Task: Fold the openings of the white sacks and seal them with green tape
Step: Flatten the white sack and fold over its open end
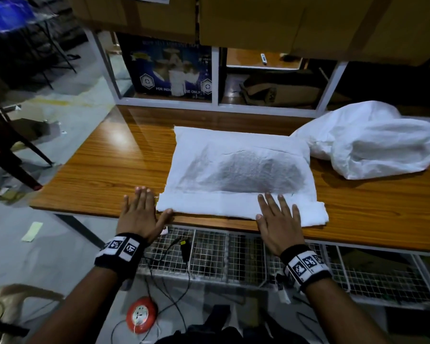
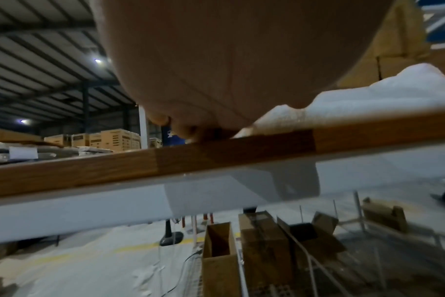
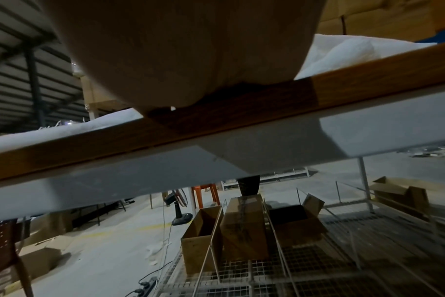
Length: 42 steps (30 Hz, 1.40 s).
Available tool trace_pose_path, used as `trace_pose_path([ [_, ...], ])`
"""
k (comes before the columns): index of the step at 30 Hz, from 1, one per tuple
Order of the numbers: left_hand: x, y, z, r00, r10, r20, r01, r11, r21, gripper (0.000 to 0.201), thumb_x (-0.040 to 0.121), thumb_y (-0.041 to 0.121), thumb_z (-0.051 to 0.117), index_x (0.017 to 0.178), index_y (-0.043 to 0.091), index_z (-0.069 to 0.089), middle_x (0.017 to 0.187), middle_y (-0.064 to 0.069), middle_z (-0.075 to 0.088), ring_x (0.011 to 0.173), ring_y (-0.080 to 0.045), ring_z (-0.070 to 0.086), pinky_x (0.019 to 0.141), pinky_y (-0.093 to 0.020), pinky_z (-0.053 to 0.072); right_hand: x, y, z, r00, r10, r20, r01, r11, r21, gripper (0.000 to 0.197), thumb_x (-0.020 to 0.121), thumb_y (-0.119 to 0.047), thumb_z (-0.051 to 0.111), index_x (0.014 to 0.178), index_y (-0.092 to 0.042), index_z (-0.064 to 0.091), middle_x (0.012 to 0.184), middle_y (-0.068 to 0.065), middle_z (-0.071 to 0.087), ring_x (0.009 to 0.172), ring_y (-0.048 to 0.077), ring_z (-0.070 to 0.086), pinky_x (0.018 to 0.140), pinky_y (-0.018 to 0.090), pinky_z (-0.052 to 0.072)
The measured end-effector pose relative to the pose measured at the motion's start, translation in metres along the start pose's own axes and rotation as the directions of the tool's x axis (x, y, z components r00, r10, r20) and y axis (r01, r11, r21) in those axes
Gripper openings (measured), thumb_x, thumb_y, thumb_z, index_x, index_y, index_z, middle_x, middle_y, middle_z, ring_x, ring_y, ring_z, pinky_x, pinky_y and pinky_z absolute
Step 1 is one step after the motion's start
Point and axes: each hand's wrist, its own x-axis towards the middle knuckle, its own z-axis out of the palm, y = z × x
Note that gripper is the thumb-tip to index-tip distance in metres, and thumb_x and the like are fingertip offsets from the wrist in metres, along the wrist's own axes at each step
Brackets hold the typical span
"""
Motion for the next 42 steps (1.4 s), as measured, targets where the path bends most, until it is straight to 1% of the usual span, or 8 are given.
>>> trace_pose_path([
  [2, -0.004, 0.026, -0.018, 0.990, -0.021, -0.137, 0.017, 0.999, -0.031, 0.100, 0.085, 0.074, -0.015, 0.157, 0.005, -0.001, 0.164, -0.018, -0.008, 0.151, -0.032, -0.014, 0.122, -0.052, -0.006, 0.001, -0.002, -0.003, 1.000, 0.013, 0.010, -0.013, 0.999, 0.040, 0.068, 0.094, -0.056, -0.005, 0.159, -0.037, 0.004, 0.166, -0.012, 0.004, 0.154, 0.018, -0.002, 0.123, 0.051, 0.001],
  [7, -0.010, 0.150, -0.014, 0.788, 0.601, -0.134, -0.606, 0.795, 0.002, 0.072, 0.100, 0.060, 0.019, 0.155, 0.014, 0.023, 0.165, -0.004, 0.017, 0.153, -0.025, 0.009, 0.122, -0.052, 0.015, 0.003, -0.004, -0.006, 0.998, 0.042, 0.042, -0.045, 0.997, 0.066, 0.055, 0.104, -0.047, 0.009, 0.158, -0.040, 0.004, 0.166, -0.015, 0.003, 0.154, 0.016, -0.004, 0.123, 0.050, -0.001],
  [17, 0.000, 0.161, 0.021, 0.835, 0.550, 0.032, -0.550, 0.835, 0.019, 0.078, 0.094, 0.066, 0.004, 0.158, 0.023, -0.007, 0.165, 0.006, -0.009, 0.152, -0.018, -0.013, 0.123, -0.046, -0.002, -0.030, 0.111, -0.035, 0.939, 0.328, 0.104, -0.310, 0.938, -0.157, 0.060, 0.103, -0.049, 0.008, 0.159, -0.030, -0.002, 0.167, -0.008, -0.004, 0.154, 0.021, -0.003, 0.121, 0.060, 0.001],
  [22, -0.002, 0.159, 0.018, 0.827, 0.561, 0.032, -0.561, 0.828, 0.000, 0.079, 0.094, 0.067, 0.006, 0.159, 0.022, -0.005, 0.166, 0.005, -0.008, 0.152, -0.019, -0.013, 0.123, -0.045, -0.004, -0.008, 0.041, -0.047, 0.989, 0.113, -0.099, -0.134, 0.961, -0.244, 0.075, 0.092, -0.034, 0.037, 0.159, -0.018, 0.006, 0.168, 0.005, 0.000, 0.154, 0.027, 0.001, 0.118, 0.063, 0.003],
  [28, 0.000, 0.153, 0.017, 0.822, 0.569, 0.008, -0.569, 0.822, -0.004, 0.070, 0.101, 0.056, 0.013, 0.159, 0.019, -0.002, 0.167, 0.001, -0.004, 0.153, -0.018, -0.008, 0.124, -0.041, -0.001, 0.009, -0.019, -0.003, 0.998, 0.062, -0.009, -0.063, 0.997, -0.042, 0.063, 0.096, -0.045, 0.009, 0.158, -0.037, 0.010, 0.165, -0.015, 0.011, 0.154, 0.015, 0.006, 0.122, 0.055, 0.008],
  [37, 0.004, -0.013, 0.012, 0.991, 0.126, 0.037, -0.125, 0.992, -0.012, 0.087, 0.087, 0.064, -0.023, 0.156, 0.011, -0.010, 0.164, -0.010, -0.011, 0.151, -0.025, -0.011, 0.124, -0.047, -0.001, 0.011, -0.016, 0.005, 0.996, 0.078, -0.045, -0.078, 0.997, 0.000, 0.062, 0.096, -0.051, 0.010, 0.157, -0.042, 0.010, 0.165, -0.019, 0.012, 0.153, 0.015, 0.008, 0.122, 0.054, 0.006],
  [40, 0.004, -0.002, -0.016, 0.998, -0.062, -0.013, 0.062, 0.998, -0.028, 0.091, 0.088, 0.063, -0.016, 0.154, 0.002, -0.009, 0.163, -0.021, -0.008, 0.151, -0.033, -0.007, 0.123, -0.052, 0.002, 0.012, -0.017, 0.004, 0.996, 0.077, -0.052, -0.077, 0.997, 0.010, 0.064, 0.093, -0.050, 0.008, 0.157, -0.042, 0.012, 0.165, -0.018, 0.013, 0.153, 0.016, 0.009, 0.122, 0.054, 0.006],
  [42, -0.002, 0.040, -0.033, 0.983, 0.060, -0.173, -0.067, 0.997, -0.034, 0.083, 0.096, 0.061, 0.001, 0.154, 0.002, -0.005, 0.163, -0.022, -0.006, 0.152, -0.035, -0.005, 0.123, -0.052, -0.002, 0.012, -0.018, 0.004, 0.997, 0.076, -0.031, -0.076, 0.997, 0.011, 0.065, 0.093, -0.050, 0.006, 0.157, -0.042, 0.010, 0.165, -0.018, 0.009, 0.154, 0.016, 0.005, 0.122, 0.054, 0.004],
])
